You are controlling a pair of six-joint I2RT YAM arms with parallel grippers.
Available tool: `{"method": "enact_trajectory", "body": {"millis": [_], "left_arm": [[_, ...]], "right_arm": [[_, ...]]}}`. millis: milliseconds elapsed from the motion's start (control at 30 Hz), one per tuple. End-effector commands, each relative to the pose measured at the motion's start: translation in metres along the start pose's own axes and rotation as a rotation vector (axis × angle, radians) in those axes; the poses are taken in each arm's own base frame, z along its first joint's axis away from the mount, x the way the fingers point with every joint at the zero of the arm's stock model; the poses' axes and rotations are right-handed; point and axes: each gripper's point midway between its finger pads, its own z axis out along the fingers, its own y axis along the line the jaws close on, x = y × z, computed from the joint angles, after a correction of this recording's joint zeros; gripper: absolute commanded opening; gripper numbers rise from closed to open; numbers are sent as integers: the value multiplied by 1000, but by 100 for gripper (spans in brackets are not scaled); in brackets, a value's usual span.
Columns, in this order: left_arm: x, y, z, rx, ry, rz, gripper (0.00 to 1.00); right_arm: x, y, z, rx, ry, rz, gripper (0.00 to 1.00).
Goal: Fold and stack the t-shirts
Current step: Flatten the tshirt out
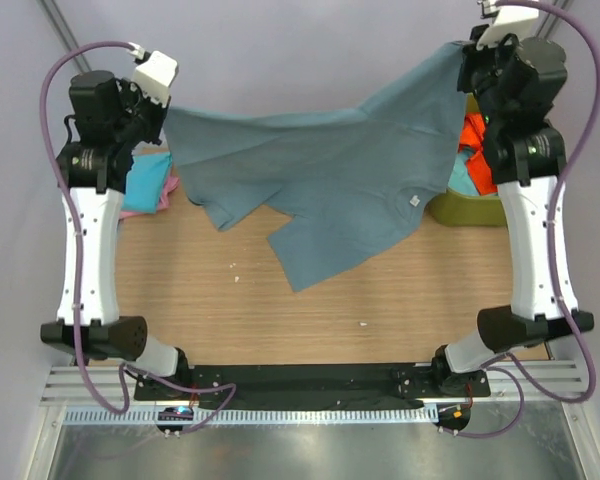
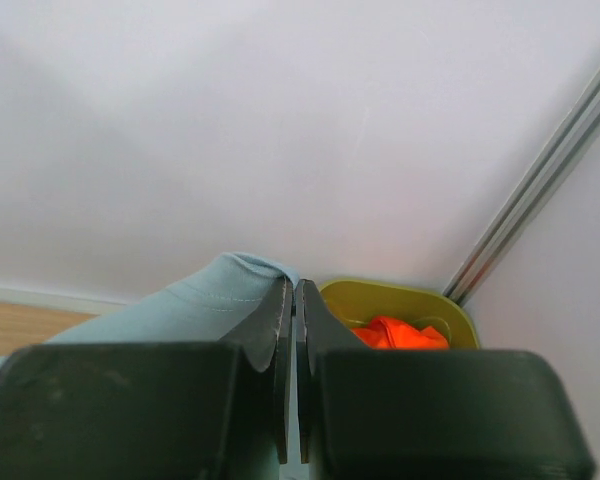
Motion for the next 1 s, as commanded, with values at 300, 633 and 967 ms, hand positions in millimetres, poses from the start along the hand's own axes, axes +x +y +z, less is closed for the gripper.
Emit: {"method": "enact_trajectory", "body": {"millis": [300,633,967], "left_arm": [[-94,2,-186,-136,-377,57,0],[-130,1,-299,-246,-597,189,0],[-152,24,-293,-328,-618,221,0]], "right_arm": [[-93,-8,-159,-150,-158,-26,1],[-179,-47,-274,-33,-437,-37,1],[-222,-56,-261,13,-593,-3,1]]}}
